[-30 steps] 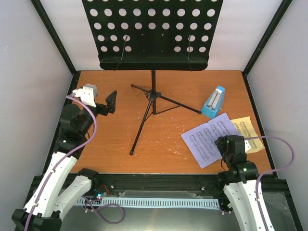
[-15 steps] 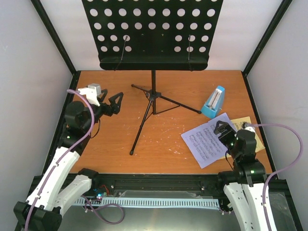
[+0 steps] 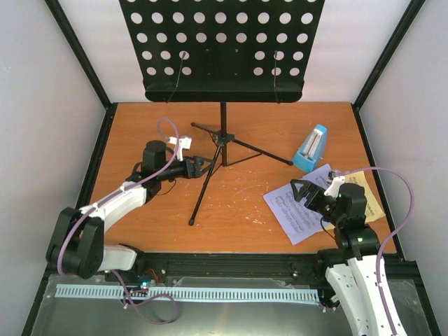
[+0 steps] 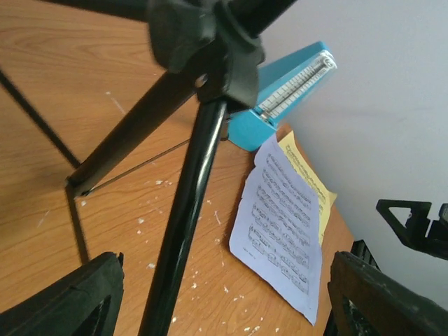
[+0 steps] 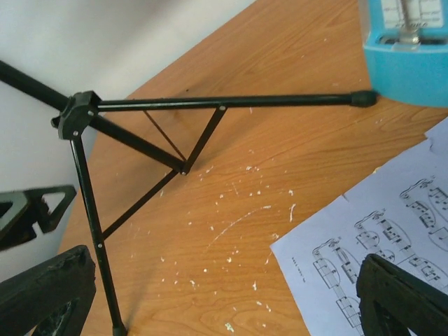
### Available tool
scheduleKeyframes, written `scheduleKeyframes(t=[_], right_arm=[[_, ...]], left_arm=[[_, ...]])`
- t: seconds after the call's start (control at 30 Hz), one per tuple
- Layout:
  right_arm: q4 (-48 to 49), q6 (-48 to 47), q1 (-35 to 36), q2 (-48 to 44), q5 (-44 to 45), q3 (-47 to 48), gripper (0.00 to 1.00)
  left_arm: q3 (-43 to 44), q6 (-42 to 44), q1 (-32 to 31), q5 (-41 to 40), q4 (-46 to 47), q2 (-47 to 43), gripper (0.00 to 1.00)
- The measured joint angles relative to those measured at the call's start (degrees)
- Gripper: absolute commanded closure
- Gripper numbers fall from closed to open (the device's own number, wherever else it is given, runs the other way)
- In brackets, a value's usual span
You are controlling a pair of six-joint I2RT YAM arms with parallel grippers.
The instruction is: Pack up the instrument practice props
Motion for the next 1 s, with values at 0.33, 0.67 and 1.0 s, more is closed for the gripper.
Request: scheduleKeyframes(t=[0.33, 0.67, 1.0], right_arm=[[0.2, -1.2, 0.0, -3.5, -3.4, -3.0, 0.0], [0.9, -1.1, 0.0, -3.6, -4.5, -3.9, 0.0], [1.2, -0.9, 0.0, -3.9, -4.9, -4.7, 0.0]], left_arm=[[8.9, 6.4, -1.7, 2.2, 0.2, 11.5, 0.36], [9.3, 9.2, -2.2, 0.7, 1.7, 16.6, 0.54], [9.3, 13.2, -2.9, 1.7, 5.2, 18.0, 0.9]])
